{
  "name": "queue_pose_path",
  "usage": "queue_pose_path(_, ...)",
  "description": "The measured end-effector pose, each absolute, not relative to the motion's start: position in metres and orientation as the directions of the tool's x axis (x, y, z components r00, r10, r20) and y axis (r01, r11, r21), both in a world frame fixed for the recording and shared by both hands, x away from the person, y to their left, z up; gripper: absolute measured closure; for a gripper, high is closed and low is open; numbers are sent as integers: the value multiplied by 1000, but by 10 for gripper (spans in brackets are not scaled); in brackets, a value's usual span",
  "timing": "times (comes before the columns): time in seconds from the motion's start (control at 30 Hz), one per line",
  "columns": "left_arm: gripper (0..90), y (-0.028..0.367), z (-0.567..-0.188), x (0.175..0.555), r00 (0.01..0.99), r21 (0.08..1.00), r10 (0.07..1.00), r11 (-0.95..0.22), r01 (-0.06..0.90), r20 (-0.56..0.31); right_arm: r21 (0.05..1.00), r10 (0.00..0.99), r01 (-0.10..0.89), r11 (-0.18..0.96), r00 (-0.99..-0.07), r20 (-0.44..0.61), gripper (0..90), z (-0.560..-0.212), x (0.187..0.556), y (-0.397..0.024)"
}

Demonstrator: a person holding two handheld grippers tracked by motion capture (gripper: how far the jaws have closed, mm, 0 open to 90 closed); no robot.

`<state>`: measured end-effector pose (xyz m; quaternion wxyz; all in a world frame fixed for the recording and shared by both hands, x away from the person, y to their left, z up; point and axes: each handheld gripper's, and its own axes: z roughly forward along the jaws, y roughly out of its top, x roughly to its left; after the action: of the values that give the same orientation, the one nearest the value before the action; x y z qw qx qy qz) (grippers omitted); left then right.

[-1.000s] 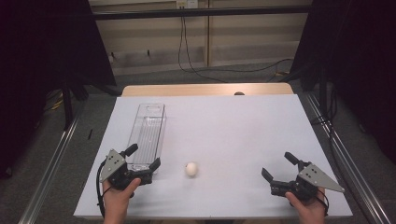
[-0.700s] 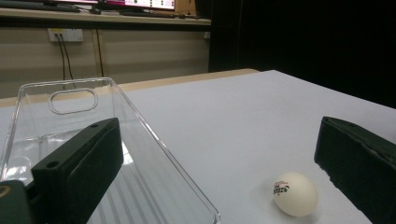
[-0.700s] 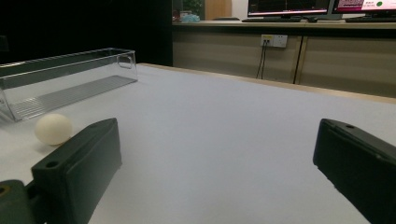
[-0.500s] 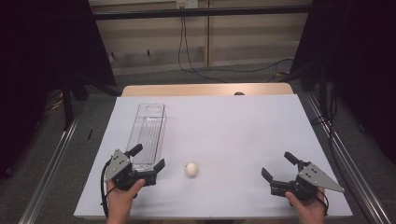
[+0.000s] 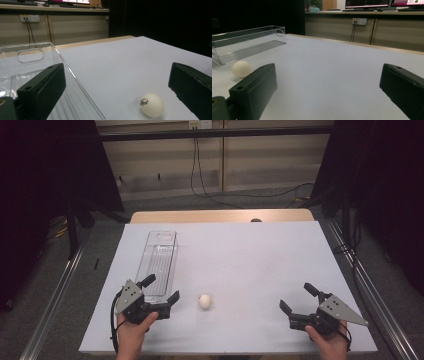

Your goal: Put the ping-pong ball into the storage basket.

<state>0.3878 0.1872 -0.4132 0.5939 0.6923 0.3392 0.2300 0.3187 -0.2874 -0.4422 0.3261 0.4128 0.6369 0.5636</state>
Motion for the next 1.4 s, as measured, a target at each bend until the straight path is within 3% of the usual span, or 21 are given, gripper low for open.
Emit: queue_pose_path(1.4,13,155,-413,392,714,974,695,-91,206,-86,987,893,161,22,-448,53,11,-442,318,-287)
